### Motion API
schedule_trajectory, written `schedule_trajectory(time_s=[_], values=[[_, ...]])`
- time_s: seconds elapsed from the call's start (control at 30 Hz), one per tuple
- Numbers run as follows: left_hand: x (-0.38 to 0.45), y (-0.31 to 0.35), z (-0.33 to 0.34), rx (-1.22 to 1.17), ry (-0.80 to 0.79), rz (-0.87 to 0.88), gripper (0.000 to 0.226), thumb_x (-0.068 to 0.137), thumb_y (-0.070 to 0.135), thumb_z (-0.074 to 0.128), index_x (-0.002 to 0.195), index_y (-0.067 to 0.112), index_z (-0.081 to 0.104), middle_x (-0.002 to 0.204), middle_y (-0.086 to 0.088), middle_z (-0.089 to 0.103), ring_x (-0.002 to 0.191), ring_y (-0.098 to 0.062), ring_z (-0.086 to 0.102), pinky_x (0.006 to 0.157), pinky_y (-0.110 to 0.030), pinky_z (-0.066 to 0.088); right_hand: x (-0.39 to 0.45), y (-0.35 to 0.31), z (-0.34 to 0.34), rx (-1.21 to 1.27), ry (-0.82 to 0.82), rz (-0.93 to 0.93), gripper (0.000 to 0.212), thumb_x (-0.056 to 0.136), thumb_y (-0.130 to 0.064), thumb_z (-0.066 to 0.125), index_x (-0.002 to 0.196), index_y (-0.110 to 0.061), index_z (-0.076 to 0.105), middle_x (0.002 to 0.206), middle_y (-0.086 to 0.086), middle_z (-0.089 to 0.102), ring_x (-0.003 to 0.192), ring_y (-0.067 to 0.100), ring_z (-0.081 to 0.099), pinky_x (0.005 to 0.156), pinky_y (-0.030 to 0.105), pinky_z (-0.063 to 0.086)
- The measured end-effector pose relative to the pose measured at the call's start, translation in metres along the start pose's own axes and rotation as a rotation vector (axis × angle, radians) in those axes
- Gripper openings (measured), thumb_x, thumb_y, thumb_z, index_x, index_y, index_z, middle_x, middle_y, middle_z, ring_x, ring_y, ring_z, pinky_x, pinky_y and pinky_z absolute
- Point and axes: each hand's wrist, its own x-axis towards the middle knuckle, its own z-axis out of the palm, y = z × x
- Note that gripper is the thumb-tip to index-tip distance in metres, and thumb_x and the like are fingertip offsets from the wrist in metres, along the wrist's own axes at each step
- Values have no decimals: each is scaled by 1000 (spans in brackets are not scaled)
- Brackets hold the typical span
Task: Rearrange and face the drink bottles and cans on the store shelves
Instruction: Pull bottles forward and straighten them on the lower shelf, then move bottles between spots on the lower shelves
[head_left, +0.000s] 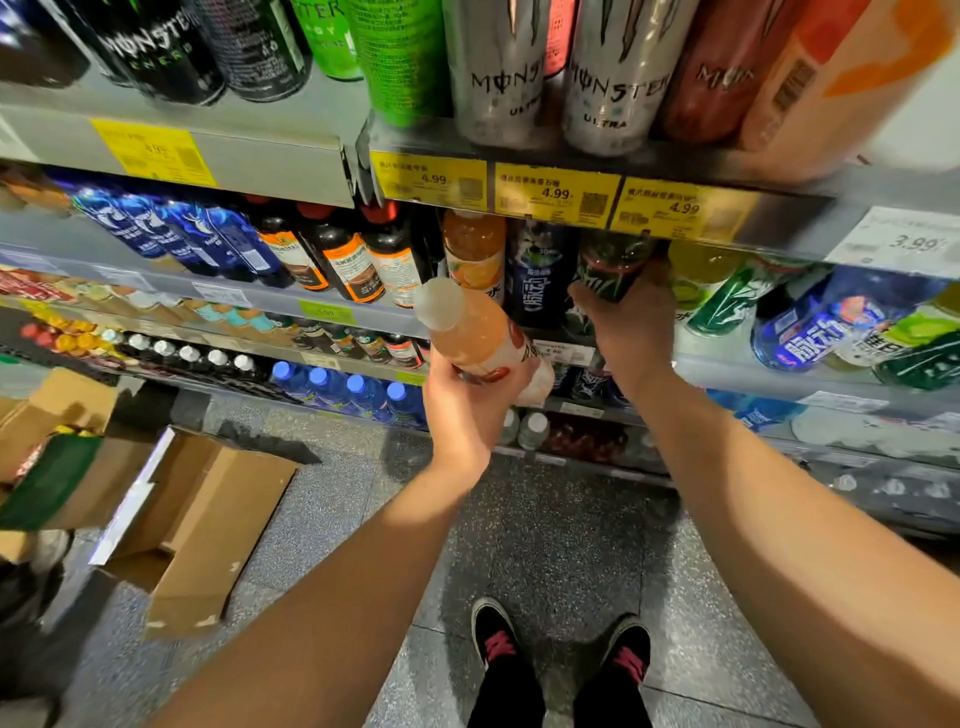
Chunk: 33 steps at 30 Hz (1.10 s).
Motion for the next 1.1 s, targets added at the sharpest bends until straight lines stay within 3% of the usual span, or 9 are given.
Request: schedule_trajectory(time_s=[0.17,0.33,0.43,0.53,0.67,0.8,0.9,1.0,1.1], values=[[0,8,5,-32,-70,-79,79,55,41,92,118,5,62,102,-5,76,96,-15,73,86,-29,57,-62,10,-10,118,26,-40,61,84,-32,68,138,-17,45,131,-2,57,121,18,56,99,35,49],[-3,17,12,116,-112,-69,66,64,22,94,119,14,60,98,6,73,89,5,68,78,-14,52,-99,11,-3,11,-464,-145,97,71,-25,83,151,-25,28,146,4,46,134,19,45,109,41,43],[-5,17,12,155,-181,-33,66,65,27,94,119,19,59,102,10,71,94,8,66,80,-12,50,-92,2,-2,-47,-441,-50,87,72,-19,83,146,-16,37,129,6,59,118,26,56,94,37,49],[2,23,4,112,-282,-46,50,77,44,80,115,17,63,94,8,71,82,4,66,74,-21,51,-98,4,-10,21,-416,30,76,72,-29,86,136,-19,46,111,-9,59,101,11,59,84,25,48],[32,16,9,22,-43,7,43,85,42,68,118,15,60,108,-7,64,91,-13,61,81,-27,49,-117,21,-22,202,-387,123,66,71,-32,87,125,-32,48,105,-24,60,92,-20,58,72,-1,43],[75,1,22,108,67,-4,51,74,41,79,115,31,50,115,-9,58,107,-24,59,92,-41,52,-132,38,-27,283,-366,211,70,69,-28,89,126,-35,48,108,-24,64,97,-15,62,82,10,47],[93,-8,31,69,35,30,54,69,27,84,115,27,55,112,-11,65,101,-27,65,91,-53,54,-133,46,-27,309,-347,226,71,68,-20,89,127,-29,50,104,-22,66,93,-15,64,74,7,50],[105,-12,32,50,-2,-9,55,70,7,86,115,4,55,104,-19,68,87,-22,66,83,-47,58,-130,52,-27,332,-337,232,75,67,-20,89,132,-23,51,108,-20,67,95,-11,66,78,11,51],[114,-10,31,94,-58,-11,55,67,14,88,110,-1,56,95,-17,67,83,-21,62,77,-38,55,-128,54,-29,341,-330,241,74,69,-18,89,131,-24,50,106,-22,65,93,-15,64,73,6,50]])
